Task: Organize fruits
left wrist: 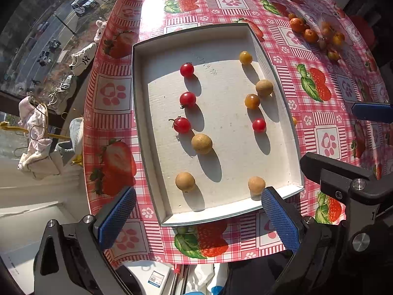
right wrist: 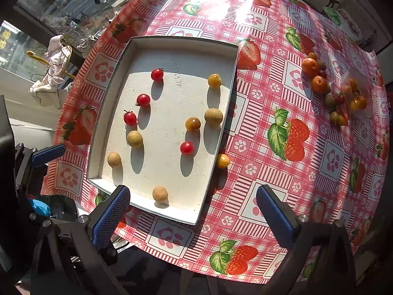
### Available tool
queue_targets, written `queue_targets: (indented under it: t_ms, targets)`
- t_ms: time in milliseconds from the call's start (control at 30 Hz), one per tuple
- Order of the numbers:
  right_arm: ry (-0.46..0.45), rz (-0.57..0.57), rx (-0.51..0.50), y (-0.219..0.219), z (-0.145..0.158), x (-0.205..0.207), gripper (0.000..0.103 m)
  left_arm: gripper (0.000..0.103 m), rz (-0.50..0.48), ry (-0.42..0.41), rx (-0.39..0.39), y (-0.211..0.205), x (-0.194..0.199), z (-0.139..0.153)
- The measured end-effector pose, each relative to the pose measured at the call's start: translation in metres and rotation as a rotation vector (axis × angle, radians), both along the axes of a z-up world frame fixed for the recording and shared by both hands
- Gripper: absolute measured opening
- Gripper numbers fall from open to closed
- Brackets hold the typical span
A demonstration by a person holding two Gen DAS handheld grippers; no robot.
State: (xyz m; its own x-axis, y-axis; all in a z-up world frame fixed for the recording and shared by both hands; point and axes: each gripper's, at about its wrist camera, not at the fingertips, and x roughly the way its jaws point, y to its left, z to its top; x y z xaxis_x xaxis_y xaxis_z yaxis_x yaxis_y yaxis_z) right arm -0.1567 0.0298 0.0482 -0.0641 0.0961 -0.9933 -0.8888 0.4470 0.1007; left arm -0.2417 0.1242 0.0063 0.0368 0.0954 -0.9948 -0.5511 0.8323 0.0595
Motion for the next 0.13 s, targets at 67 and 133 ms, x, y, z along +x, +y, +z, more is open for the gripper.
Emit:
queue_targets:
  t_ms: [67,133]
  targets:
    - [0.003,0.001,-0.002,-0.0003,-0.0012,-0.0002,0.102,0.103,-0.006,0.003,0.001,-0.001,0.0009,0.0]
    - [0.006,0.0,-0.003,-0.0007,-0.0019,0.0004,0.102,0.103,-0.009,0.008,0.004,-0.0023,0.0019,-0.0003]
